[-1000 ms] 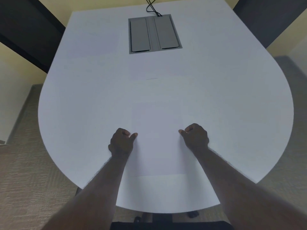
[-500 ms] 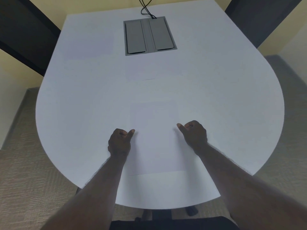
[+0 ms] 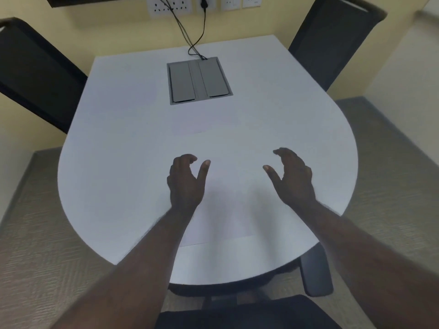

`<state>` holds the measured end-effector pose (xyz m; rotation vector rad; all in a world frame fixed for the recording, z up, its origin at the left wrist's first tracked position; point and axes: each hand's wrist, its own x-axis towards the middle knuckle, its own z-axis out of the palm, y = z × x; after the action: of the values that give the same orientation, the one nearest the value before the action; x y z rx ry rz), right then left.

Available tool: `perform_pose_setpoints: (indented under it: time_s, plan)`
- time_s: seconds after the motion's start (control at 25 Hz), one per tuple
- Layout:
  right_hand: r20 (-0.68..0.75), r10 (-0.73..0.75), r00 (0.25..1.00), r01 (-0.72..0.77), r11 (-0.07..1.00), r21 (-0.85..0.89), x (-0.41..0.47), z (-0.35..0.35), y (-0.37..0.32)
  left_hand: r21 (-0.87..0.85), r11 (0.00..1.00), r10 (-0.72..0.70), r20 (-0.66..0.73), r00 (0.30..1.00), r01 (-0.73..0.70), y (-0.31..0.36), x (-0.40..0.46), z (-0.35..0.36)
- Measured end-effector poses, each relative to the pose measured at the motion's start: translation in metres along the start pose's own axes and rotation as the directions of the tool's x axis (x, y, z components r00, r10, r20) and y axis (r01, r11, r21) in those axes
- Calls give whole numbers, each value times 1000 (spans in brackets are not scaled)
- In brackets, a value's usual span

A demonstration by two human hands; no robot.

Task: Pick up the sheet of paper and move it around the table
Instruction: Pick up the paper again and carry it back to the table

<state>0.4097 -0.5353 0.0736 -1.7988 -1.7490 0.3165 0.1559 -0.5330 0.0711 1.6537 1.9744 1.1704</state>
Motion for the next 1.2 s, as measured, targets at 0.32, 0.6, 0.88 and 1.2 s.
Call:
perform_pose_setpoints:
  time_s: [0.32, 0.6, 0.88, 1.2]
  plan:
    - [-93, -105, 990, 97, 991, -87, -10, -144, 38, 71, 964, 250, 71, 966, -255, 132, -30, 7]
    - [-84, -172, 982, 148, 959, -241, -33, -243, 96, 172, 935, 300, 90, 950, -311, 222, -94, 42]
    - [-52, -190, 980, 154, 904, -400, -28, -299, 146, 333, 871, 322, 172, 931, -362, 270, -111, 77]
    - [41, -203, 978, 200, 878, -435, 36, -302, 204, 397, 860, 266, 184, 946, -319, 269, -76, 133]
